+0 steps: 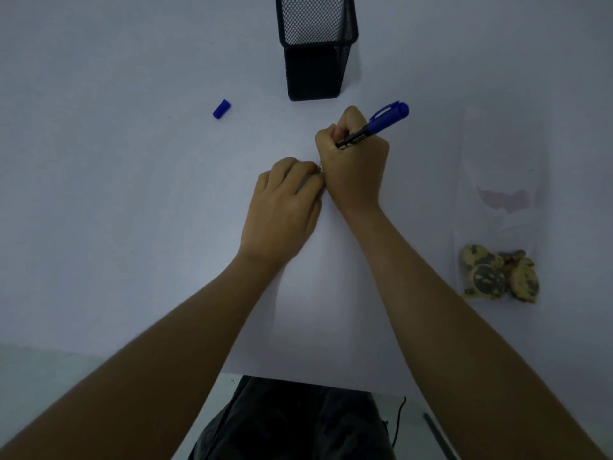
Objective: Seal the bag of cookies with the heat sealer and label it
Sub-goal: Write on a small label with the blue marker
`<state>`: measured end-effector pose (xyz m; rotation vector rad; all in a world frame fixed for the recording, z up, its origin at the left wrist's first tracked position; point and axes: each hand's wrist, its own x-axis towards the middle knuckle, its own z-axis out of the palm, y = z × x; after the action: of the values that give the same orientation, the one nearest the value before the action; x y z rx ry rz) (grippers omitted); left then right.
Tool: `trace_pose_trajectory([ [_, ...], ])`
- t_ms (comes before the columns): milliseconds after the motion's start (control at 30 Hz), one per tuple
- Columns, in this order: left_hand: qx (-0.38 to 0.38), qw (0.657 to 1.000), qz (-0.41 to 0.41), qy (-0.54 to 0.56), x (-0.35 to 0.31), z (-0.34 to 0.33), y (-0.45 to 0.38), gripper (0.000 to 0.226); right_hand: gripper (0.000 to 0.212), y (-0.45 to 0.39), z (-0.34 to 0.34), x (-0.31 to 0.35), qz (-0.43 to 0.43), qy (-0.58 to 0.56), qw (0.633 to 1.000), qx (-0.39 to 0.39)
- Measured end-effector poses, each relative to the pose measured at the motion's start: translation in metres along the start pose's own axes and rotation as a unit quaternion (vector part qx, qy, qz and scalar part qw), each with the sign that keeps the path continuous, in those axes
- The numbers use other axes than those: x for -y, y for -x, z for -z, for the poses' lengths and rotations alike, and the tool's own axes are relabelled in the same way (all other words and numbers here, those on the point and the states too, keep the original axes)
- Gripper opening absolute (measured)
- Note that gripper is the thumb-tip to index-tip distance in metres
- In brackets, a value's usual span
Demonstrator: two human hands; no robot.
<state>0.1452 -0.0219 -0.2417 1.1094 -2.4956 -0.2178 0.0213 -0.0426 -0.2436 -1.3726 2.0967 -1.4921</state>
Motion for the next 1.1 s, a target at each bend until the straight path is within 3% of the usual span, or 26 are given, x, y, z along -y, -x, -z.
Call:
trace_pose_trajectory([
  [200,-0.010,1.000,-0.012,-0.005,0.0003,-0.0003,-0.0004,0.024,0.026,-0.0003,-0.0001,0.0004,-0.010,-0.002,1.000,0.003],
  [667,-0.058,0.997,-0.009,-0.041,0.0043,-0.0074,0.0033,0.013,0.026,-0.0001,0.0008,0.0011,-0.006,-0.002,1.000,0.006],
  [1100,-0.050,0.996,0.007,-0.070,0.0034,-0.0068,0.0018,0.018,0.026,-0.0005,0.0007,0.0011,-0.014,-0.013,1.000,0.006],
])
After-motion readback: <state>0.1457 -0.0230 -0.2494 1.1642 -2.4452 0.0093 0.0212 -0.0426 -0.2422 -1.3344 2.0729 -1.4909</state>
